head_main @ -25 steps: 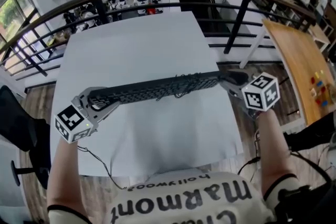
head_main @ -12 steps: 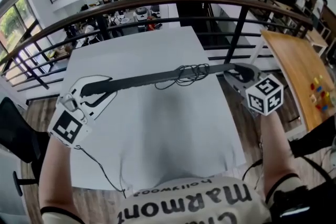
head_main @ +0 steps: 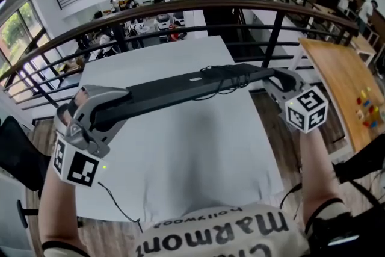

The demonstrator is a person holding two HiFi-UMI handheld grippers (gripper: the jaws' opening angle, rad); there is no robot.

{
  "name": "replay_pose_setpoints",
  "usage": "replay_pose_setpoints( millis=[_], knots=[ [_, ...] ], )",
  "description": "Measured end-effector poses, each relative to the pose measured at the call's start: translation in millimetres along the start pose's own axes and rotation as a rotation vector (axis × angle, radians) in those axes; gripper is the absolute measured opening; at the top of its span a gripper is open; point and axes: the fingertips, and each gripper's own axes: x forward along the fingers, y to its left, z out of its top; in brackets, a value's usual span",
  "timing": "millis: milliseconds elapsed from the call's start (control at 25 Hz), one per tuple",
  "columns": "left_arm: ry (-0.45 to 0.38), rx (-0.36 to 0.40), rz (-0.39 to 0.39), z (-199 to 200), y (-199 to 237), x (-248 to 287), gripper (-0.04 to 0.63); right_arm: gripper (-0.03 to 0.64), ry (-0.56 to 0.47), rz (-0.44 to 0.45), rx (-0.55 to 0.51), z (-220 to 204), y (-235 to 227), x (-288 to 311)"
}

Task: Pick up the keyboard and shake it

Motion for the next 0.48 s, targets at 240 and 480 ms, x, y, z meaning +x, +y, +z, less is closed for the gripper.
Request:
replay_pose_setpoints(
  millis=[240, 480],
  knots=[
    [0.017, 0.147, -0.007, 15, 1, -2, 0.080, 0.151, -0.026, -0.018, 0.039, 1, -6, 0],
    [0.024, 0.172, -0.011, 16, -1, -9, 0.066, 0.149, -0.036, -0.028, 0.024, 13, -5, 2]
  ],
)
